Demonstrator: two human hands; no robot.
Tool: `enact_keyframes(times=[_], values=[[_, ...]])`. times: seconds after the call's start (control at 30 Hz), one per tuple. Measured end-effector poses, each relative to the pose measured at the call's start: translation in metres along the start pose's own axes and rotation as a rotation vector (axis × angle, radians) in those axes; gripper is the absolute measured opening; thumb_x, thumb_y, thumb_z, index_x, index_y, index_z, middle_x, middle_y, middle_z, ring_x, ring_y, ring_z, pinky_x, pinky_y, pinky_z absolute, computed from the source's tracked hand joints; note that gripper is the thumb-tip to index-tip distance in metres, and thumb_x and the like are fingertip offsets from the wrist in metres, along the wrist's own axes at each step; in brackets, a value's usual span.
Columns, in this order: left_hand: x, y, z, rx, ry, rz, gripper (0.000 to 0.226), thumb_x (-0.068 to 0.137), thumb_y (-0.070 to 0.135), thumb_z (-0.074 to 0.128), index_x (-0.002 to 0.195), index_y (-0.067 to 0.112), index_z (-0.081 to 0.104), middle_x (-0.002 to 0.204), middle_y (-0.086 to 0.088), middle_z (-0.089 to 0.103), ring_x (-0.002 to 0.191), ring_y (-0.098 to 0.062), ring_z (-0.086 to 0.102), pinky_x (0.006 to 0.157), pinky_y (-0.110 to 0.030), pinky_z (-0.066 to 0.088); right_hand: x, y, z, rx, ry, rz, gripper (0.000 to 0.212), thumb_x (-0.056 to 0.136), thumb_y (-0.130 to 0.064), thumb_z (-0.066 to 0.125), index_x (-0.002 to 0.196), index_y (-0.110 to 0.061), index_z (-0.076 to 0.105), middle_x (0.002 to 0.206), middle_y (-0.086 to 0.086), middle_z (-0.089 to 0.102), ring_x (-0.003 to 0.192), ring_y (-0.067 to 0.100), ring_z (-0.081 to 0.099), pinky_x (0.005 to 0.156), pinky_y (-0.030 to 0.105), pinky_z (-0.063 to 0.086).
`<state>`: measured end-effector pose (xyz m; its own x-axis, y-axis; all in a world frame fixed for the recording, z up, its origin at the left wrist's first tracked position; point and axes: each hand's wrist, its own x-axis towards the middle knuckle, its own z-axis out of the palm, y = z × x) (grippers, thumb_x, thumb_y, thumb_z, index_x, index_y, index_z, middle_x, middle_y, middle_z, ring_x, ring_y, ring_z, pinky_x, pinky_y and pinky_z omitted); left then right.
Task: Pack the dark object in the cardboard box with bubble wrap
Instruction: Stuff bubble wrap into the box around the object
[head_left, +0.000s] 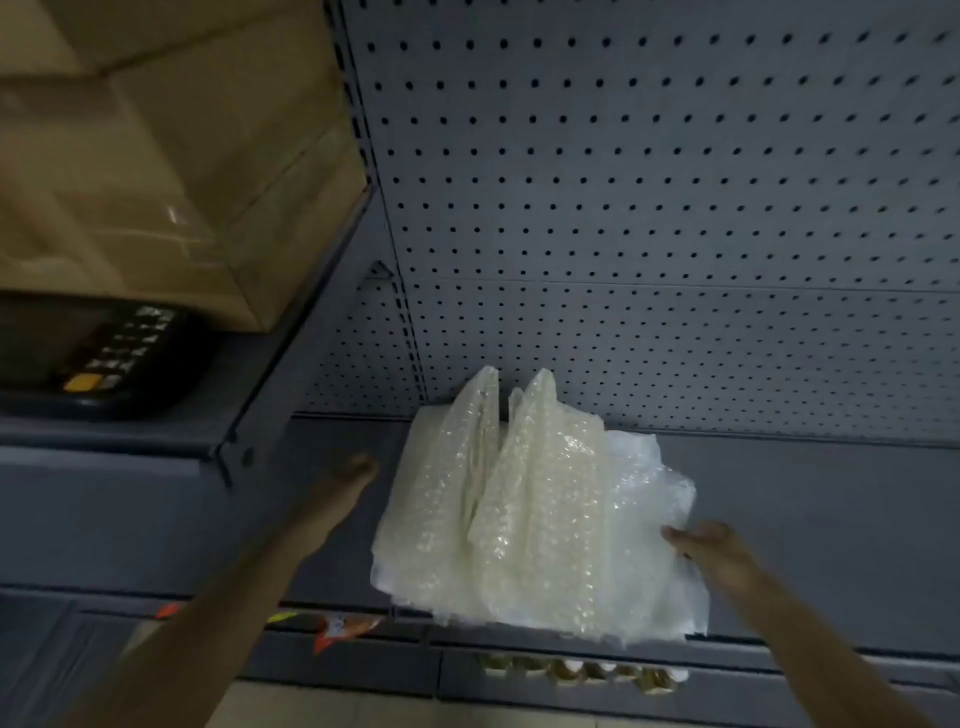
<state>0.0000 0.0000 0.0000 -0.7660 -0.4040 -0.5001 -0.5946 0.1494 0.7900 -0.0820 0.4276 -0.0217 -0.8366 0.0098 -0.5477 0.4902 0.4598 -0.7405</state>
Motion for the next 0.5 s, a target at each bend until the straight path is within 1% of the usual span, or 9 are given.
enact_keyframes(times=[0.07,0.13,0.2,0.23,0.3,0.37,0.4,0.47,0.5], values=[[0.007,-0.010,0.007,-0.058,-0.117,-0.120,0.040,0.099,0.034,0.049,0.137,0.021,0.047,0.126,0.007,0.046,0.122,-0.026,0.049,0.108,-0.043,0.039,0.006,0.007,-0.001,0.082,-0.083,0.022,0.017,0.080,-0.018,0.074,0.078,-0.003,0.067,0.100,0.026,0.069,0.073,0.026,0.063,0.078,0.042,0.051],[0.011,-0.017,0.015,-0.104,-0.212,-0.168,0.043,0.096,0.036,0.053,0.133,0.015,0.054,0.128,-0.001,0.058,0.115,-0.025,0.057,0.100,-0.042,0.047,0.012,0.015,-0.002,0.108,-0.121,0.042,0.031,0.071,-0.029,0.081,0.084,-0.003,0.068,0.100,0.022,0.071,0.076,0.025,0.066,0.077,0.040,0.053],[0.015,-0.017,0.020,-0.164,-0.266,-0.189,0.039,0.094,0.035,0.058,0.124,0.012,0.062,0.118,-0.012,0.068,0.102,-0.026,0.066,0.083,-0.037,0.054,0.013,0.014,0.000,0.142,-0.114,0.060,0.024,0.081,-0.022,0.072,0.093,-0.002,0.065,0.105,0.022,0.068,0.077,0.024,0.064,0.071,0.035,0.052],[0.017,-0.015,0.023,-0.183,-0.292,-0.194,0.039,0.091,0.036,0.062,0.121,0.012,0.064,0.115,-0.013,0.070,0.100,-0.026,0.067,0.080,-0.036,0.055,0.015,0.014,0.000,0.165,-0.108,0.076,0.022,0.084,-0.020,0.069,0.096,-0.001,0.065,0.107,0.021,0.067,0.078,0.024,0.064,0.069,0.034,0.051],[0.020,-0.012,0.029,-0.181,-0.331,-0.205,0.045,0.082,0.039,0.071,0.118,0.012,0.067,0.113,-0.013,0.072,0.105,-0.028,0.066,0.084,-0.040,0.054,0.020,0.017,-0.001,0.177,-0.105,0.135,0.032,0.082,-0.025,0.071,0.101,0.001,0.067,0.107,0.019,0.069,0.087,0.031,0.067,0.079,0.042,0.054],[0.022,-0.009,0.033,-0.224,-0.334,-0.225,0.034,0.084,0.030,0.071,0.111,0.009,0.069,0.110,-0.015,0.071,0.104,-0.030,0.065,0.089,-0.042,0.052,0.020,0.018,-0.002,0.168,-0.134,0.183,0.045,0.076,-0.031,0.077,0.106,0.000,0.067,0.105,0.019,0.071,0.094,0.035,0.068,0.092,0.049,0.052],[0.023,-0.008,0.033,-0.254,-0.335,-0.234,0.027,0.087,0.024,0.067,0.108,0.007,0.070,0.109,-0.016,0.071,0.103,-0.030,0.065,0.089,-0.043,0.051,0.019,0.018,-0.002,0.171,-0.167,0.201,0.051,0.070,-0.034,0.081,0.106,0.000,0.068,0.103,0.018,0.072,0.094,0.035,0.069,0.094,0.050,0.051],[0.028,-0.012,0.034,-0.285,-0.376,-0.246,0.028,0.088,0.018,0.065,0.112,0.006,0.070,0.112,-0.018,0.071,0.107,-0.033,0.064,0.096,-0.048,0.049,0.020,0.018,-0.004,0.166,-0.202,0.217,0.061,0.059,-0.037,0.086,0.106,-0.002,0.067,0.103,0.017,0.073,0.095,0.035,0.069,0.094,0.051,0.051],[0.029,-0.014,0.034,-0.294,-0.400,-0.242,0.031,0.087,0.018,0.065,0.116,0.005,0.069,0.116,-0.018,0.070,0.111,-0.034,0.063,0.099,-0.050,0.047,0.018,0.017,-0.005,0.173,-0.205,0.215,0.059,0.063,-0.035,0.084,0.108,-0.002,0.066,0.105,0.017,0.072,0.096,0.035,0.068,0.094,0.052,0.051]])
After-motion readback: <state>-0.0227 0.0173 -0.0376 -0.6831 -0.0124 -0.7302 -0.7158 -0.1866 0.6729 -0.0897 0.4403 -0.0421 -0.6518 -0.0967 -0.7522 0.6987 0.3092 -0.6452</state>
